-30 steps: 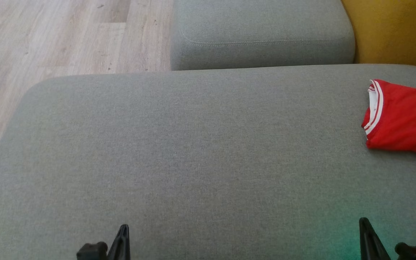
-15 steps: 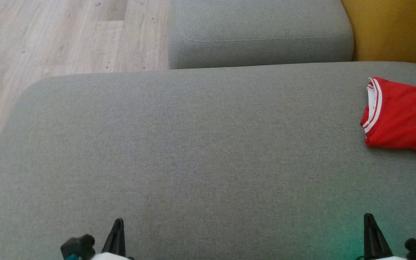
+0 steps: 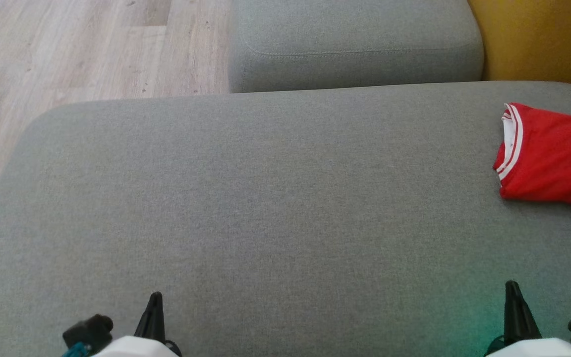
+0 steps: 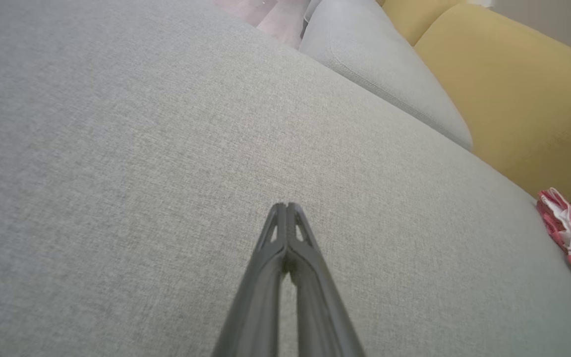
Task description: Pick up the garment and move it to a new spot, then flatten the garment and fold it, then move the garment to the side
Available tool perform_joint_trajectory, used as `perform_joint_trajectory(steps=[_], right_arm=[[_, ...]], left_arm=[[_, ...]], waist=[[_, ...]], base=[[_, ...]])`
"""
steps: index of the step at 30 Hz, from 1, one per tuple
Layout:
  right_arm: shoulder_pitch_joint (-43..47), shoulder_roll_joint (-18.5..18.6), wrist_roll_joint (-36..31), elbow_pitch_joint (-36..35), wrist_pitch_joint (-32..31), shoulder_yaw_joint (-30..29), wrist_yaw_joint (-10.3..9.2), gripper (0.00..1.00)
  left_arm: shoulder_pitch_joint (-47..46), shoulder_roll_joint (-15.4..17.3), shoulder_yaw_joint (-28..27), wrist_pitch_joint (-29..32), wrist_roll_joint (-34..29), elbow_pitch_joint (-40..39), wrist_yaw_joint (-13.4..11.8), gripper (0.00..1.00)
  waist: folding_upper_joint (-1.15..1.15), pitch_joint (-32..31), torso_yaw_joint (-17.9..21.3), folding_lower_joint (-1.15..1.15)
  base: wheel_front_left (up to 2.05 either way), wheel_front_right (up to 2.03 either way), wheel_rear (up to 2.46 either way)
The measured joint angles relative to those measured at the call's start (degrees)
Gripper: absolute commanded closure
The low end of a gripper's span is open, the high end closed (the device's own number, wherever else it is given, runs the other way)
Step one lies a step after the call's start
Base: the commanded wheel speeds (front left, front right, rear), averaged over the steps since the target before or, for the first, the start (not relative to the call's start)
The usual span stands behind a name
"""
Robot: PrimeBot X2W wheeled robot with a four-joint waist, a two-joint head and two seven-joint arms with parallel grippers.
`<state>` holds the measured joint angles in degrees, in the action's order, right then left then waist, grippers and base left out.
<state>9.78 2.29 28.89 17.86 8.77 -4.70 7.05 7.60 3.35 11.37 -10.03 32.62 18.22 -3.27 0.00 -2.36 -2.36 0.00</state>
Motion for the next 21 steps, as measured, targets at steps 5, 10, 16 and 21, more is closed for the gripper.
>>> perform_joint_trajectory(steps=[5,10,16,21], right_arm=[[-0.23,0.00,3.38,-0.07,-0.99,-0.18,0.00,1.00],[-1.31,0.00,6.80,-0.20,-1.75,-0.34,0.00,1.00],[-2.21,0.00,10.84,-0.35,-2.54,-0.62,0.00,1.00],[-2.33,0.00,14.22,-0.42,-3.47,-0.79,-0.01,1.00]], left_arm=[[-0.10,0.04,-0.85,0.88,3.37,-0.09,0.36,1.00],[-0.92,0.08,-1.25,1.45,6.72,-0.27,1.32,1.00],[-1.43,0.12,-2.18,2.46,10.67,-0.43,1.86,1.00],[-2.20,0.18,-2.89,3.24,14.02,-0.59,2.34,1.00]], waist=[[0.00,0.14,0.13,0.00],[0.00,0.28,0.26,0.00],[0.00,0.44,0.41,0.00],[0.00,0.58,0.54,0.00]], base=[[0.00,0.00,0.00],[0.00,0.00,0.00],[0.00,0.00,0.00],[0.00,0.00,0.00]])
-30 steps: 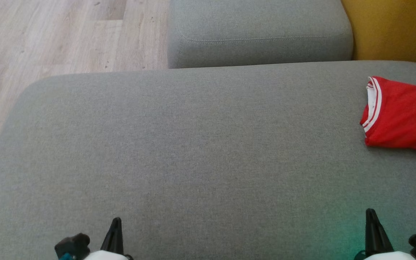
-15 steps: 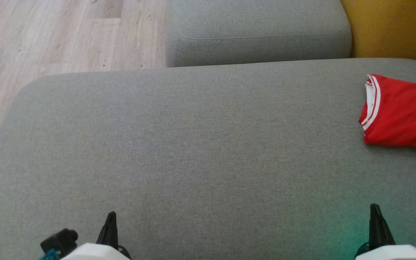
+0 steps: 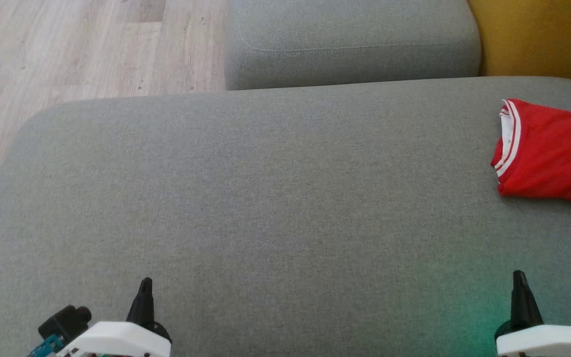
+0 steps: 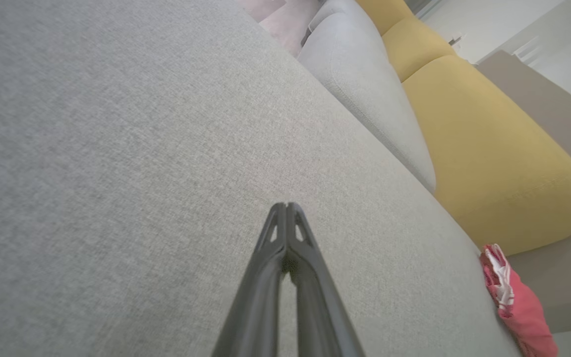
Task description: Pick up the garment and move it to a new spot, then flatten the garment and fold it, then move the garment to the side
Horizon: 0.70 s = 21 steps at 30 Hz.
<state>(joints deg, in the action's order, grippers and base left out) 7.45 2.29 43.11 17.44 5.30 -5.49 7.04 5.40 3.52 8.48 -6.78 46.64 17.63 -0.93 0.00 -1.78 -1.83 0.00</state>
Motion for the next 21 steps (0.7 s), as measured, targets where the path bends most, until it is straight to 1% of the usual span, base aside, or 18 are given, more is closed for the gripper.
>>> perform_joint_trajectory(steps=[15,21], right_arm=[[-2.22,0.00,10.12,-0.27,-2.32,-0.45,0.00,1.00],[-2.94,0.00,14.14,-0.27,-3.43,-0.59,0.01,1.00]], left_arm=[[-1.51,0.04,-2.00,2.23,9.85,-0.48,1.53,1.00],[-2.13,0.05,-2.92,3.25,13.77,-0.55,2.52,1.00]], waist=[[0.00,0.41,0.38,0.00],[0.00,0.58,0.54,0.00]], base=[[0.00,0.00,0.00],[0.00,0.00,0.00]])
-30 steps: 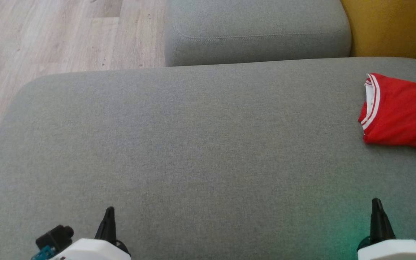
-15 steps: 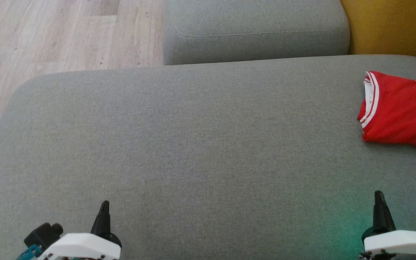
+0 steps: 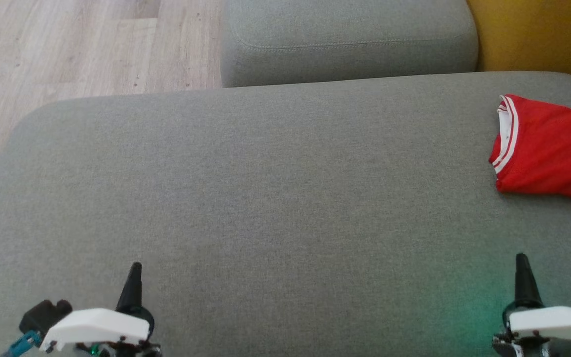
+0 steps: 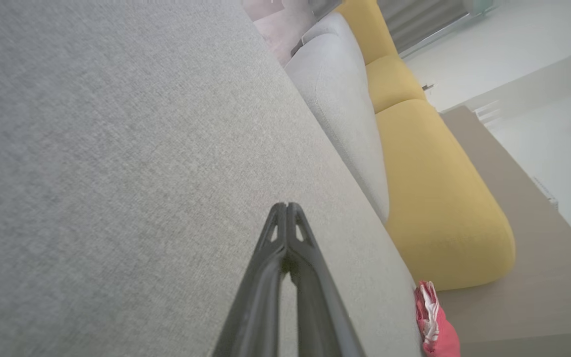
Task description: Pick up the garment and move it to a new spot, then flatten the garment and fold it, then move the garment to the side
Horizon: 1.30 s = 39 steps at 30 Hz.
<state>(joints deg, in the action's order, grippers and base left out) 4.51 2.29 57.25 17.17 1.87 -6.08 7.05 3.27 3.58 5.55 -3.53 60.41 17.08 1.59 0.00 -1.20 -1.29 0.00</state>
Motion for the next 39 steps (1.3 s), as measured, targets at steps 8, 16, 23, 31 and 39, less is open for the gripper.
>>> perform_joint_trajectory(steps=[8,16,23,31,39], right_arm=[[-1.62,0.00,5.49,-0.12,-1.25,-0.22,0.00,1.00],[-2.09,0.00,10.81,-0.32,-2.52,-0.46,0.00,1.00],[-3.90,0.00,15.60,-0.42,-3.65,-0.67,0.00,1.00],[-4.24,0.00,20.98,-0.52,-4.92,-0.98,-0.01,1.00],[-6.15,0.00,26.39,-0.75,-6.13,-1.25,-0.01,1.00]], left_arm=[[-0.62,0.00,-1.08,1.26,5.28,-0.14,0.73,1.00],[-1.96,0.00,-2.58,2.49,10.45,-0.31,1.53,1.00],[-2.66,-0.01,-3.39,3.58,15.06,-0.40,2.33,1.00],[-3.69,-0.01,-4.69,4.95,20.23,-0.45,3.22,1.00],[-4.50,-0.03,-6.22,6.08,25.30,-0.73,4.08,1.00]], waist=[[0.00,0.22,0.21,0.00],[0.00,0.44,0.41,0.00],[0.00,0.64,0.59,0.00],[0.00,0.86,0.80,0.00],[0.00,1.08,1.00,0.00]], base=[[0.00,0.00,0.00],[0.00,0.00,0.00],[0.00,0.00,0.00],[0.00,0.00,0.00],[0.00,0.00,0.00]])
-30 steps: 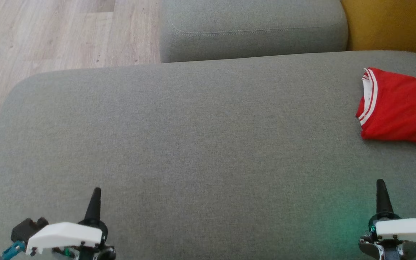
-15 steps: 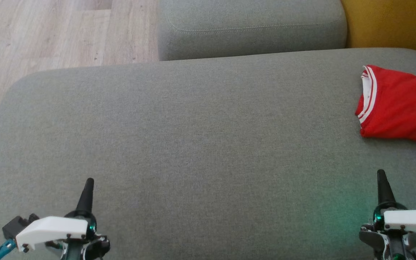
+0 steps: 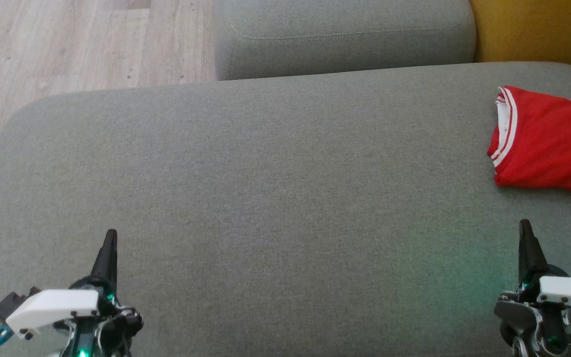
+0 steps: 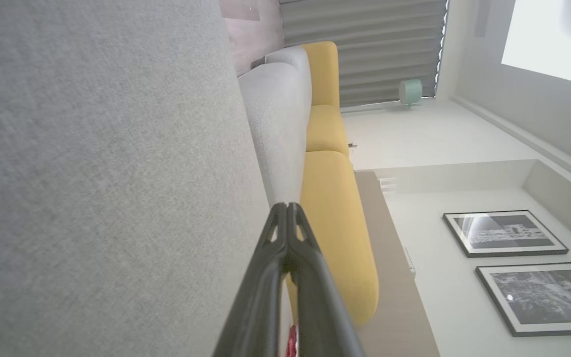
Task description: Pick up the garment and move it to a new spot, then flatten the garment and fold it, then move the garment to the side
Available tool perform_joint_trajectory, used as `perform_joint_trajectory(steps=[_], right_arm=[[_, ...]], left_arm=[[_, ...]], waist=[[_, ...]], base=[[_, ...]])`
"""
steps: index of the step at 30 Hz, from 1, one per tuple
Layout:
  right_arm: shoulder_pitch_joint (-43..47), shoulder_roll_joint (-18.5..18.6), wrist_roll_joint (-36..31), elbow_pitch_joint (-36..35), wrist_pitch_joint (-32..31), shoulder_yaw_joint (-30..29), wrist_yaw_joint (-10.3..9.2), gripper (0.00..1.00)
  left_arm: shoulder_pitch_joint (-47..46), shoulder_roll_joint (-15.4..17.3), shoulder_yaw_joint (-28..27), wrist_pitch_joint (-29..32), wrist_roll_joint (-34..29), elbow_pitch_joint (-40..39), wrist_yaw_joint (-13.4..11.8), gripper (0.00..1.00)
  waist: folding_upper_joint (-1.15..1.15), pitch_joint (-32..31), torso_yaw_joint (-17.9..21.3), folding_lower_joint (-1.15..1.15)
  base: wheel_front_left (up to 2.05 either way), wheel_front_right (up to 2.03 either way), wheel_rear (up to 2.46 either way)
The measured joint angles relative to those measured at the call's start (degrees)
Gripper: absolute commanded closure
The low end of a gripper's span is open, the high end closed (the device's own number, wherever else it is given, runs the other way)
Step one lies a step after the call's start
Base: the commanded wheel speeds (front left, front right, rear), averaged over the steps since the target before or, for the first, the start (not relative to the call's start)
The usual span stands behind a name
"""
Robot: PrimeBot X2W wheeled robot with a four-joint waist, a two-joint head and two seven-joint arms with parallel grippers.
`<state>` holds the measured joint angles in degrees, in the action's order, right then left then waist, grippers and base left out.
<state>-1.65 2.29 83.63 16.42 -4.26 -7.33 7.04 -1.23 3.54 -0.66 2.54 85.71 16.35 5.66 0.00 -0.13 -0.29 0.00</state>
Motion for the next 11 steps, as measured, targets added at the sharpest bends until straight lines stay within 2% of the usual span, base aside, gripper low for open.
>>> perform_joint_trajectory(steps=[11], right_arm=[[-1.26,0.01,7.37,-0.08,-1.85,-0.33,0.00,1.00]], left_arm=[[-1.31,-0.03,-1.78,2.00,7.02,-0.25,1.33,1.00]], waist=[[0.00,0.30,0.28,0.00]], base=[[0.00,0.00,0.00]])
